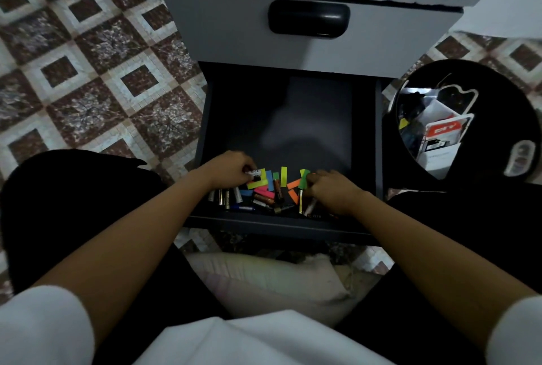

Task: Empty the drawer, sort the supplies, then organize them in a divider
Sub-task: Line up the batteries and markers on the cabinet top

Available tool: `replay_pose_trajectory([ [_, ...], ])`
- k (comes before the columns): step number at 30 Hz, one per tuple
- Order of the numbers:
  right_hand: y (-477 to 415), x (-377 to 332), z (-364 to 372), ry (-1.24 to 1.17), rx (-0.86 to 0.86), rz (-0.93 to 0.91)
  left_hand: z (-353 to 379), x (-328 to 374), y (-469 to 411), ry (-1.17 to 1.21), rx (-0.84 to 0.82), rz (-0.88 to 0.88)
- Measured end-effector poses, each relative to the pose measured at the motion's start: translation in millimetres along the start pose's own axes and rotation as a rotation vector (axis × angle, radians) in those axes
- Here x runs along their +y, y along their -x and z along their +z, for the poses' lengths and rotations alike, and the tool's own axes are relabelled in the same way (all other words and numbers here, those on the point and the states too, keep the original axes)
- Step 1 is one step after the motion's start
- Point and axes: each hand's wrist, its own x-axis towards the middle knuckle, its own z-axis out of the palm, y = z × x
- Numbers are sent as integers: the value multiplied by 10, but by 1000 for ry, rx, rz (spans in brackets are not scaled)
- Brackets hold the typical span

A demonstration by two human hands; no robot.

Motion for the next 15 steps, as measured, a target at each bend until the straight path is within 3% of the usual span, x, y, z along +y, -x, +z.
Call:
replay_pose_trajectory([
  [5, 18, 30, -88, -75, -11, 20, 33, 28, -26, -1, -19, 20],
  [10, 73, 160, -232, -384, -14, 123, 103, 123, -24, 4, -88, 77],
  [15, 106, 180, -269, -578, 62, 126, 231, 167, -43, -150, -166, 134],
])
